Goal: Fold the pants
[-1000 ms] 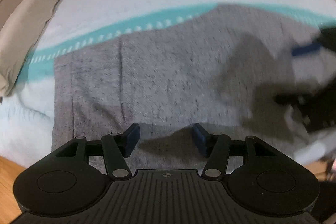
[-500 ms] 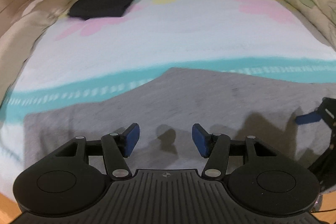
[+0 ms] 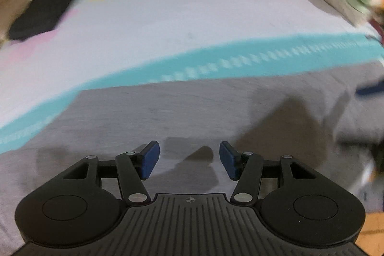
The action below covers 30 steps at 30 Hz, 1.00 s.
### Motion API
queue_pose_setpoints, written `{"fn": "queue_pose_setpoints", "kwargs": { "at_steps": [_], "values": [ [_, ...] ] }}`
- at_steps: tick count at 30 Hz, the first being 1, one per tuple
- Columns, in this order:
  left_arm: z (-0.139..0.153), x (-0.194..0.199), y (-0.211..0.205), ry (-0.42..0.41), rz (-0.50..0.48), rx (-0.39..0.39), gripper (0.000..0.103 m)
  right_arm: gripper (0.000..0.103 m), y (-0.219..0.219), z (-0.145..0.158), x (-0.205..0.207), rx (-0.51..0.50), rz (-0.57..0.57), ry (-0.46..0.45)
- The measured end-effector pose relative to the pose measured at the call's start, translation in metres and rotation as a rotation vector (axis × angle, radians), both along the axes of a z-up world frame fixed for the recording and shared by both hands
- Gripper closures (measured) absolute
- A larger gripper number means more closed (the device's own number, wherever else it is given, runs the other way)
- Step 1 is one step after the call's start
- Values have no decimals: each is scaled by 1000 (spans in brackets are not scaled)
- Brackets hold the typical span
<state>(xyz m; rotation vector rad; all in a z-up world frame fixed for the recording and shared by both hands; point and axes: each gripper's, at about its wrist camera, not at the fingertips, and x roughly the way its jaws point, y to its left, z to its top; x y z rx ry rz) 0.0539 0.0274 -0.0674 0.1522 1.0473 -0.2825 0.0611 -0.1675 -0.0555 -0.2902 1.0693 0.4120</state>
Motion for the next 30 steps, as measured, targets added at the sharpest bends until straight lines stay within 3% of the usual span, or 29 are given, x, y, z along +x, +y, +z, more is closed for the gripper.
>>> {"fn": "queue_pose_setpoints", "kwargs": {
  "at_steps": [6, 12, 14, 16, 18, 23, 30],
  "values": [
    [-5, -22, -44, 11, -203, -20, 49, 6, -138, 28, 23, 64, -412, 28],
    [0, -57, -85, -100, -448, 11, 49, 7, -247, 19, 7, 126, -801, 78],
    [-1, -69, -94, -146, -521, 39, 49, 17, -265, 11, 4, 163, -874, 113],
    [-1, -78, -100, -169, -590, 40, 49, 36, -291, 5, -13, 208, -958, 136],
    [-3, -86, -106, -174, -643, 37, 49, 36, -303, -3, -27, 238, -1043, 158],
    [-15, -90, -113, -186, -668, 81, 49, 36, -321, -10, -38, 363, -1130, 153],
    [-13, -83, -107, -164, -619, 57, 49, 42, -318, -2, -46, 374, -1145, 90]
  ]
}}
